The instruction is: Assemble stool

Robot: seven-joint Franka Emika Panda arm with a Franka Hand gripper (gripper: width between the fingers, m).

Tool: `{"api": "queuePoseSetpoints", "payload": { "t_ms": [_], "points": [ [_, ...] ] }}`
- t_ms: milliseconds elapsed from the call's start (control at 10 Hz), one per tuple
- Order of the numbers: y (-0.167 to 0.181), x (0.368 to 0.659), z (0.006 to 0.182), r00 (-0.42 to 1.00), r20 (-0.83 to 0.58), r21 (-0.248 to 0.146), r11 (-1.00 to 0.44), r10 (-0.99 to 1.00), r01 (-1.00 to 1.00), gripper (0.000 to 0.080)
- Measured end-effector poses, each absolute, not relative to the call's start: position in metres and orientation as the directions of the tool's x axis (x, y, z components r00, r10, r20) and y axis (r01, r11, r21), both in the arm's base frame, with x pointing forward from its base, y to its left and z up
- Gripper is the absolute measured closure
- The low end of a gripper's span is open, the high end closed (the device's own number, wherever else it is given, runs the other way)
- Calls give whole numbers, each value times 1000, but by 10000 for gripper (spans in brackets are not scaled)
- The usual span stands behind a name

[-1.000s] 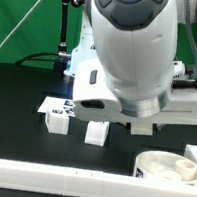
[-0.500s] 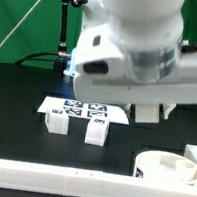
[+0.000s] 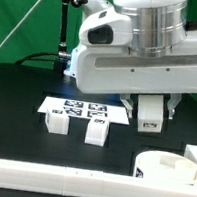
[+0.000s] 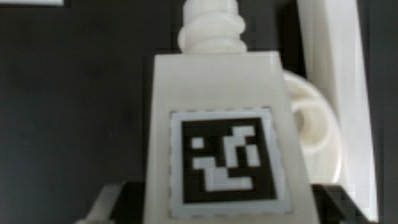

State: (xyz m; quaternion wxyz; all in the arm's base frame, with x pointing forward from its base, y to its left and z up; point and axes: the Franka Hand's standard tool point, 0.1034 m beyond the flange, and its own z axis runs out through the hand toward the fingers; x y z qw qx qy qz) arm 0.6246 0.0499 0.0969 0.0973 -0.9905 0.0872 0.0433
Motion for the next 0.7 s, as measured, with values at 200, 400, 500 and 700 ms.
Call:
{"api": "queuePoseSetpoints", "payload": {
  "t_ms": [200,400,500,700],
  "points": [
    [52,634,105,989,53,-172,-976,-141,-130,462],
    [71,653,122,957,275,-124,-990,-93,-61,462],
    [75,650,118,939,332,-122,-991,-93,-55,462],
    [72,655,120,885,455,-115,-992,-101,-55,462]
  ]
}}
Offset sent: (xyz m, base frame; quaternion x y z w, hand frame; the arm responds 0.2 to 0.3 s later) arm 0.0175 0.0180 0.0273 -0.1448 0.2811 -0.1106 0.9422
